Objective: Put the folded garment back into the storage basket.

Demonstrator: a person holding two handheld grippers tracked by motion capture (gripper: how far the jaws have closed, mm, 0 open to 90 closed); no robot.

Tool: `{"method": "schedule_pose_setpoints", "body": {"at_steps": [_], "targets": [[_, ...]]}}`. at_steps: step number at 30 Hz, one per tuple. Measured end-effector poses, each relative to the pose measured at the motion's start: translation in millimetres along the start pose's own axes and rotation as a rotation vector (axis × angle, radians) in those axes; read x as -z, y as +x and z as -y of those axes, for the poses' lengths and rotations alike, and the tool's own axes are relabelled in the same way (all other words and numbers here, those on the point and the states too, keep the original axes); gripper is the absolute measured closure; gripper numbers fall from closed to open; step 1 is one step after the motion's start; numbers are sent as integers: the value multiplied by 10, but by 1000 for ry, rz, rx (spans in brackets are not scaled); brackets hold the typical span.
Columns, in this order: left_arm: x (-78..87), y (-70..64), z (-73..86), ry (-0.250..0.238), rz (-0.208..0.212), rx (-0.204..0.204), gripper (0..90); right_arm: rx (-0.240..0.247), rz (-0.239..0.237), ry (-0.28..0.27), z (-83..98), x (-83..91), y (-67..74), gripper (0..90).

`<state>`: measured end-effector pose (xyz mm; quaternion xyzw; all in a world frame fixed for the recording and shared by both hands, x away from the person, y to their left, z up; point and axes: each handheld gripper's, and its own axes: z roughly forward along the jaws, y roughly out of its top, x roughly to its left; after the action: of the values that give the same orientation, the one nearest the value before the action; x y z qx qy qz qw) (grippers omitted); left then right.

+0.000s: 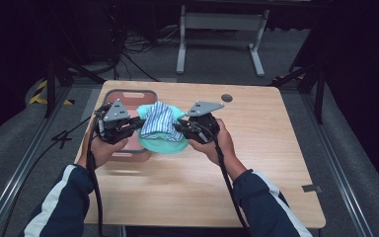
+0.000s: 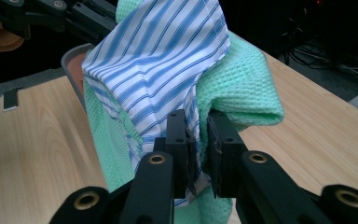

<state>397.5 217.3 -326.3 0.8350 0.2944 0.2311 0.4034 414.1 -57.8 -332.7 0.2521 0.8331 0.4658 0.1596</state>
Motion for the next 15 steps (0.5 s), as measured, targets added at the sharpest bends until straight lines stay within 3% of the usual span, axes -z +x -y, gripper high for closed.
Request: {"method": "schedule_pose_setpoints", "body": {"at_steps": [15], "targets": [[313, 328, 104, 8, -87, 37, 834, 28, -36, -5, -389, -380, 156, 803]]}}
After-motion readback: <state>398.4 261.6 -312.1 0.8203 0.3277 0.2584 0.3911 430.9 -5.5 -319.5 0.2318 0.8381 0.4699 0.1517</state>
